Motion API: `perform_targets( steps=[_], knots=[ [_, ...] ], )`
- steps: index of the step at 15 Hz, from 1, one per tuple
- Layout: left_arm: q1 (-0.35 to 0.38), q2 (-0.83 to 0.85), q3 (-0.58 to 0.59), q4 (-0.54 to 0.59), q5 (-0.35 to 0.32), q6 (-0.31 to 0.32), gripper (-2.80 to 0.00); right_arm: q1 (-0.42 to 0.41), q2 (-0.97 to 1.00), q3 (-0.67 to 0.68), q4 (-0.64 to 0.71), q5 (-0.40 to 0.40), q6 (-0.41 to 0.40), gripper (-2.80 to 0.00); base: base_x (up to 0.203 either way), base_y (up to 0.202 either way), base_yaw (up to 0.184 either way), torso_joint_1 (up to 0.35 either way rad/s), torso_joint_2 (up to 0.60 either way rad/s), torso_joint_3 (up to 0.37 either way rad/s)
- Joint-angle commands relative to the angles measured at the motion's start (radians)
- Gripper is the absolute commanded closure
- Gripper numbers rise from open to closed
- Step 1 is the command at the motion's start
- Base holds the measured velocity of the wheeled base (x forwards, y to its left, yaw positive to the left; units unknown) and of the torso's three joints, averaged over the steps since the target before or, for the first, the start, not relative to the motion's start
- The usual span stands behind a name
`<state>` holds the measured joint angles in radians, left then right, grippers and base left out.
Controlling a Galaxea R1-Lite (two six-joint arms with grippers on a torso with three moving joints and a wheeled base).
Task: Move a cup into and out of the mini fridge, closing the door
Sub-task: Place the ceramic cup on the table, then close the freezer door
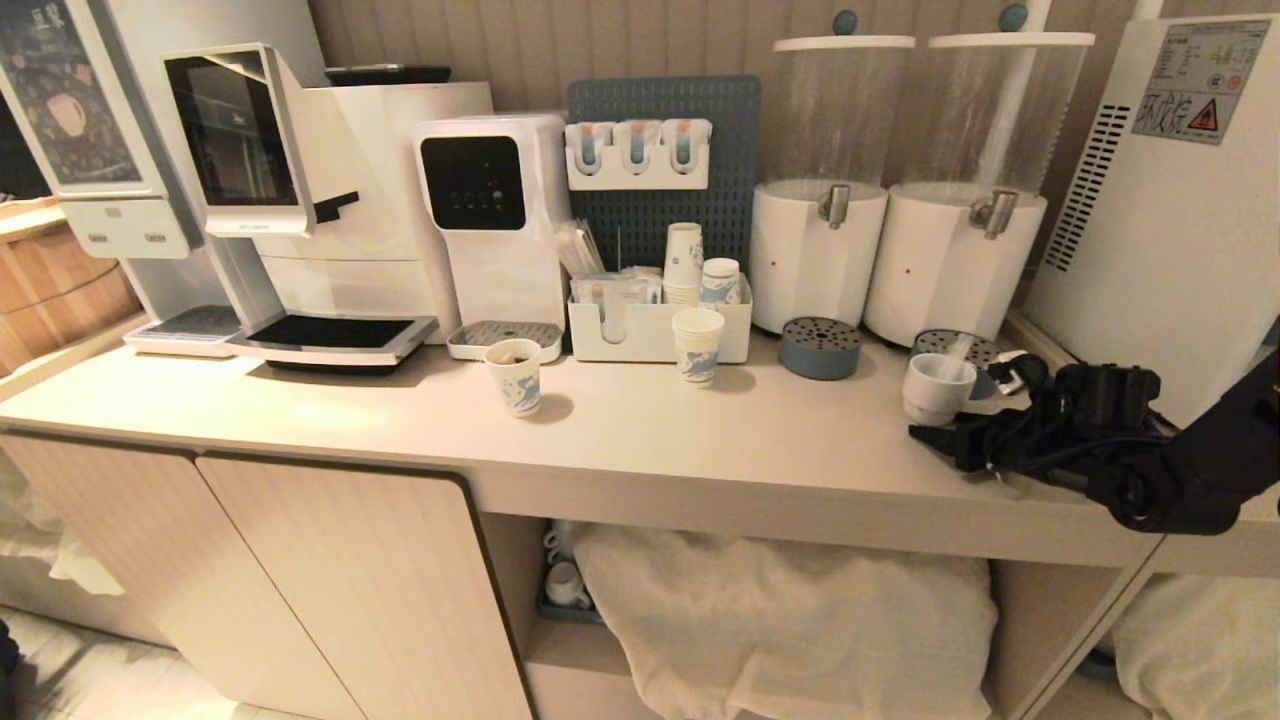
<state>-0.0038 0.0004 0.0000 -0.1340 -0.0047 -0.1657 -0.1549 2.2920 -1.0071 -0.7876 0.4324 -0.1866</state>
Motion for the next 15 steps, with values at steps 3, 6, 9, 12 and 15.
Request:
perform_targets(
  steps=[3,6,9,12,15],
  knots=[
    [0.001,-0.003,0.040,-0.001,0.000,-0.001,0.00,-0.011,-0.159,0.127,-0.008,0.006,0.001,-2.80,0.000,0.000,0.000,0.000,0.00,0.000],
    [0.001,-0.005,0.040,-0.001,0.000,-0.001,0.00,-0.034,-0.262,0.233,-0.009,0.015,0.000,-2.80,0.000,0.000,0.000,0.000,0.00,0.000],
    [0.001,-0.003,0.040,-0.002,0.000,-0.001,0.00,-0.067,-0.341,0.326,-0.010,0.055,0.001,-2.65,0.000,0.000,0.000,0.000,0.00,0.000],
    [0.001,-0.003,0.040,-0.002,0.000,-0.001,0.00,-0.111,-0.438,0.412,-0.010,0.109,0.000,0.00,0.000,0.000,0.000,0.000,0.00,0.000],
    [0.001,-0.005,0.040,-0.002,0.000,-0.001,0.00,-0.150,-0.637,0.512,0.005,0.190,0.004,0.00,0.000,0.000,0.000,0.000,0.00,0.000]
  ],
)
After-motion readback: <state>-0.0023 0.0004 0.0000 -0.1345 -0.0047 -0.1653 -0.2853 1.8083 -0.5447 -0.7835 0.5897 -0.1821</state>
